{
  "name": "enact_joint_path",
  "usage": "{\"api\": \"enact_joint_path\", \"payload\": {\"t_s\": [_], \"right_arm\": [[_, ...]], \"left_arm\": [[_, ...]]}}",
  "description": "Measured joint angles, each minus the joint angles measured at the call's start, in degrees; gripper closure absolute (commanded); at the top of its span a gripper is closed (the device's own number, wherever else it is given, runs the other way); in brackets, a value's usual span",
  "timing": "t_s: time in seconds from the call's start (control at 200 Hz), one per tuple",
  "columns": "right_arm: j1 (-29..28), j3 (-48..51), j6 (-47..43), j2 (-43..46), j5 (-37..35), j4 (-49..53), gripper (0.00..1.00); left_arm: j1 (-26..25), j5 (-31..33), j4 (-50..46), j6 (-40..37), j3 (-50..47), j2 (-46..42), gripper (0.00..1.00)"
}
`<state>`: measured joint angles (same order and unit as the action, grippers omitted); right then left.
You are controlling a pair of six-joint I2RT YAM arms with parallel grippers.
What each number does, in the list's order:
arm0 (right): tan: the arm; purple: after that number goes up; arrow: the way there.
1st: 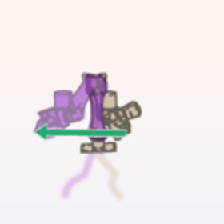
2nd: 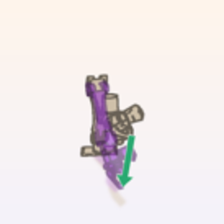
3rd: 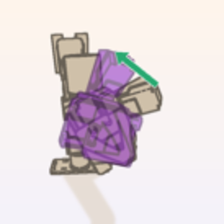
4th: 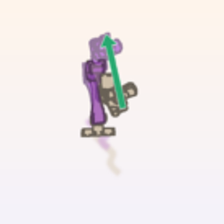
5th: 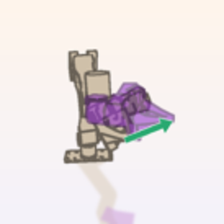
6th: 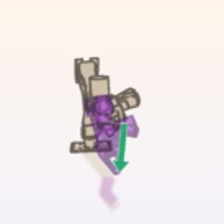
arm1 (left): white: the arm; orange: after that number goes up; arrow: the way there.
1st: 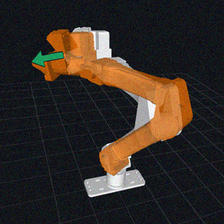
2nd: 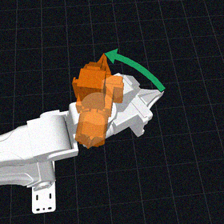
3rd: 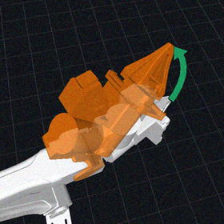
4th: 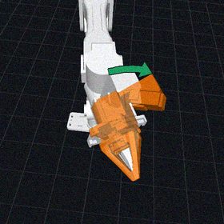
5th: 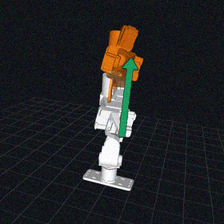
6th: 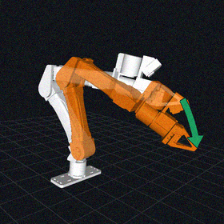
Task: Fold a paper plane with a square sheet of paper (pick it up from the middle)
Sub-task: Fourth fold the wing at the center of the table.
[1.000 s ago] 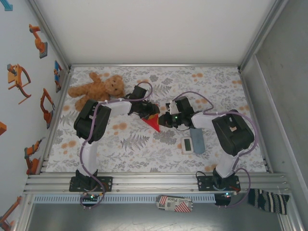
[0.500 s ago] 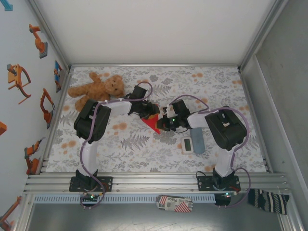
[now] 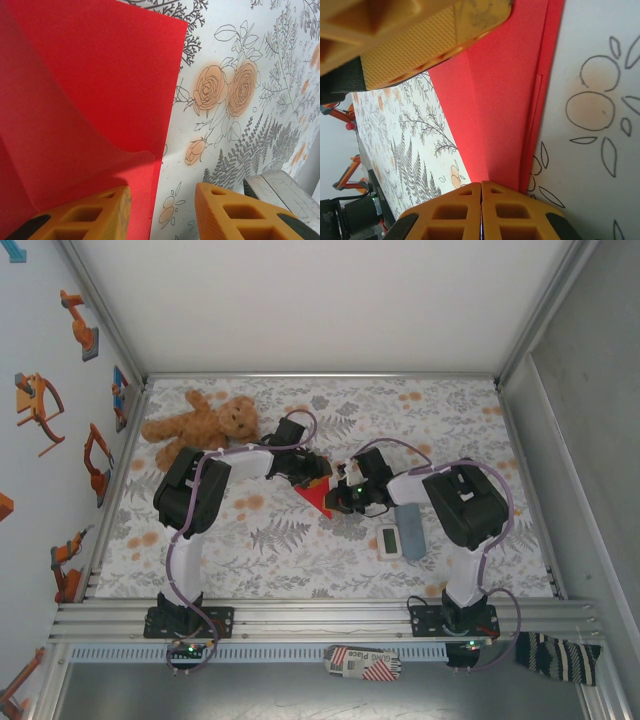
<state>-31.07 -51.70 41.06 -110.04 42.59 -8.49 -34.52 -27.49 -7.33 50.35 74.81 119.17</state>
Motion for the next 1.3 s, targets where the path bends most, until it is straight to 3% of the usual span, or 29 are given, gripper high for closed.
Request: {"api": "enact_joint_path", "payload": {"t_s": [0.346,0.701,1.297], "right_arm": [[-0.92,-3.93,-6.16,-0.15,-4.13,8.92,0.96],[-1.01,-5.97,-15.43,0.35,-6.05,15.39,0.95],[-0.96,-7.19,-21.62,0.48,-5.99,20.31,0.96]], "left_arm": [[0.37,-0.02,-0.61,-0.17,0.46,-0.26,0.6],[5.97,-2.23,2.36,-3.67,0.46,-1.36,0.6],[5.31,-3.02,2.36,-9.57,0.46,-1.2,0.6]]}}
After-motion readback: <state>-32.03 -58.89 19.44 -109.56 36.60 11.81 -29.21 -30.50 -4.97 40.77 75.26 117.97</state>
